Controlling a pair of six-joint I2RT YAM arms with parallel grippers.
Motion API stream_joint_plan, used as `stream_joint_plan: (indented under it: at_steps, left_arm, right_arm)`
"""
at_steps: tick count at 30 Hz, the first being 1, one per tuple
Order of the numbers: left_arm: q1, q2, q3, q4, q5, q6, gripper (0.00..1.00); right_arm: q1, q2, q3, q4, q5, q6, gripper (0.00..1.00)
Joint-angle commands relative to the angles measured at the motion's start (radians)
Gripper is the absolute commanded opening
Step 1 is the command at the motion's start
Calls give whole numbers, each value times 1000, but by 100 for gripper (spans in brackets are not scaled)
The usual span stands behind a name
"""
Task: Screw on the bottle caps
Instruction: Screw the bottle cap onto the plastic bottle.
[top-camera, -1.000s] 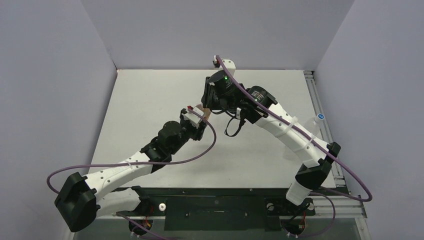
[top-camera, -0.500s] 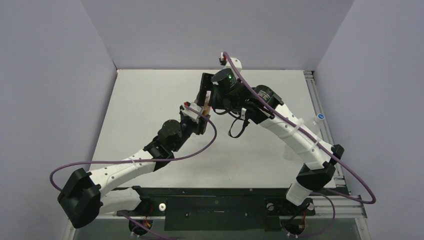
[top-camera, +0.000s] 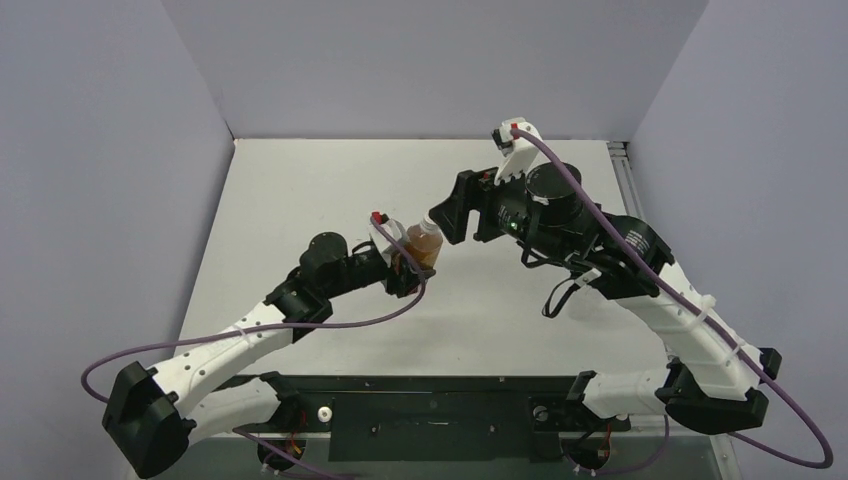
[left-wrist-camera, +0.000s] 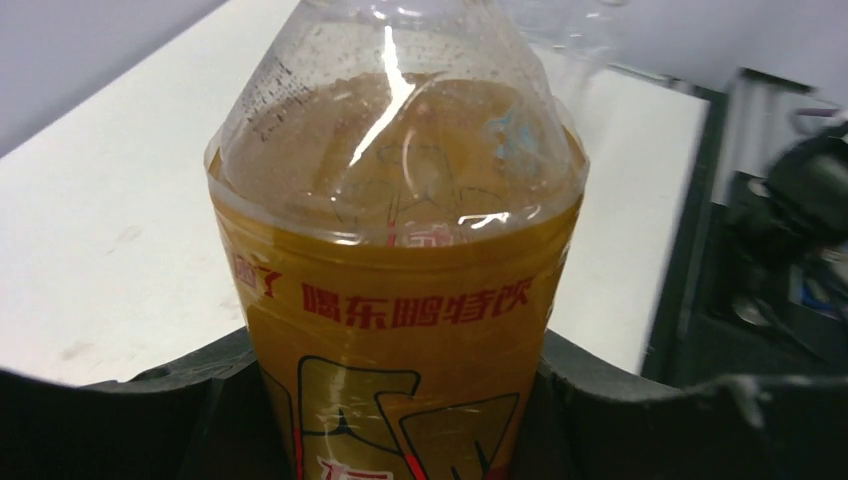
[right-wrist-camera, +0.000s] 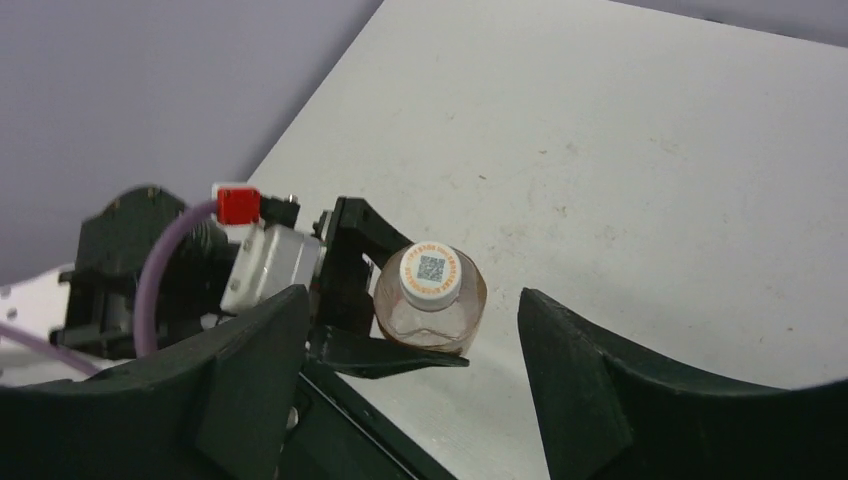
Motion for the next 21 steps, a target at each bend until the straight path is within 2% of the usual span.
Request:
stream_joint_plan:
  at_steps: [1, 4, 8, 14, 21]
  left_arm:
    - [65, -75, 65, -76, 438, -86, 0]
    - [95, -101, 59, -70, 618, -157, 0]
    - [110, -129, 55, -64, 734, -209, 0]
    - [111, -140, 50, -51, 804, -245, 0]
    - [111, -139, 50, -39, 828, -256, 0]
  right_arm:
    - [-2, -78, -68, 66, -231, -207, 69]
    - [-3, -110, -102, 55, -365, -268, 65]
    - [-4, -136, -126, 48, -503, -298, 61]
    - [-2, -133, -144, 69, -601, -299, 55]
    - [-3, -99, -125, 70, -619, -301, 52]
